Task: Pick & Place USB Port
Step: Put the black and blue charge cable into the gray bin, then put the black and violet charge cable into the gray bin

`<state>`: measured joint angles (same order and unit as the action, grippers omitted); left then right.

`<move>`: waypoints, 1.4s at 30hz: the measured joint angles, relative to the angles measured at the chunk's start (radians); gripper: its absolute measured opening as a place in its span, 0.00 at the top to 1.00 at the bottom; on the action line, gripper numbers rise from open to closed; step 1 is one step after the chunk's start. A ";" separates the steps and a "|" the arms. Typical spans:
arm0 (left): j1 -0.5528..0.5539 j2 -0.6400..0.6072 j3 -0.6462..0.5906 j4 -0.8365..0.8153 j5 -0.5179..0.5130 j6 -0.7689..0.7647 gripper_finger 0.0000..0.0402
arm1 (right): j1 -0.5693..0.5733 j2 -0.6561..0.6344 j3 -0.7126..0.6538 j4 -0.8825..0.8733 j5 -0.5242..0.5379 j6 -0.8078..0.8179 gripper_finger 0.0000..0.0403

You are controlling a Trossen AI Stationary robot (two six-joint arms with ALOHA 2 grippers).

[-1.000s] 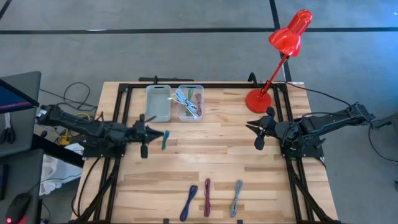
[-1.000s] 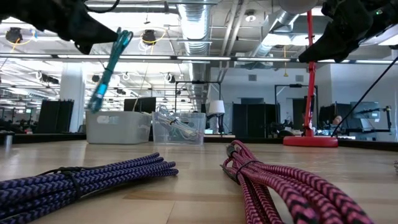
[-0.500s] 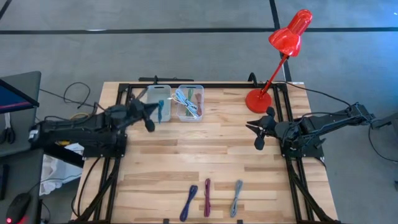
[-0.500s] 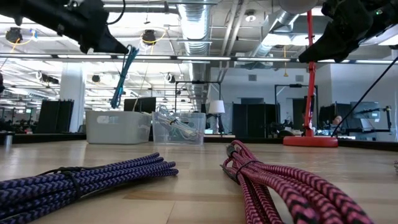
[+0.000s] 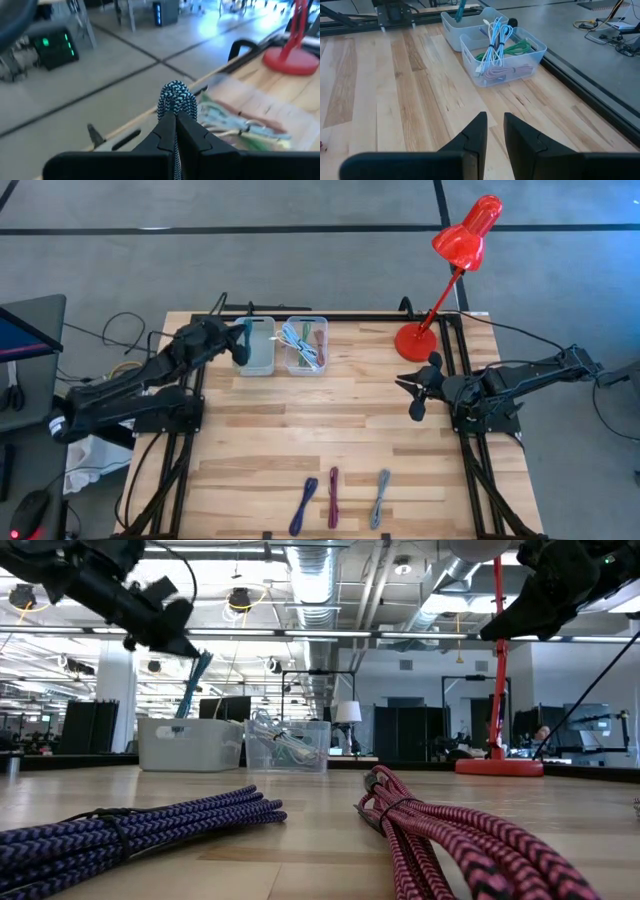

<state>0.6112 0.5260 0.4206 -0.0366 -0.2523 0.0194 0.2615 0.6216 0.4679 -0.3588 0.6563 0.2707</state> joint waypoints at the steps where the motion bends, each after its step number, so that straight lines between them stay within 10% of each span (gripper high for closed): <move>1: 0.024 0.023 0.000 0.000 0.023 -0.003 0.99 | 0.000 0.000 0.000 0.000 0.000 0.000 0.86; 13: 0.182 0.291 -0.001 0.135 0.171 -0.087 0.97 | 0.000 0.000 0.000 -0.001 0.000 -0.008 0.86; 30: 0.181 0.326 -0.002 0.202 0.189 -0.076 0.83 | 0.000 0.000 0.000 -0.009 0.000 -0.008 0.86; 42: 0.142 0.324 -0.002 0.202 0.756 -0.076 0.93 | 0.000 0.000 0.000 -0.008 0.000 -0.008 0.86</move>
<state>0.7533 0.8497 0.4187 0.1658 0.5037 -0.0570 0.2615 0.6216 0.4679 -0.3668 0.6560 0.2623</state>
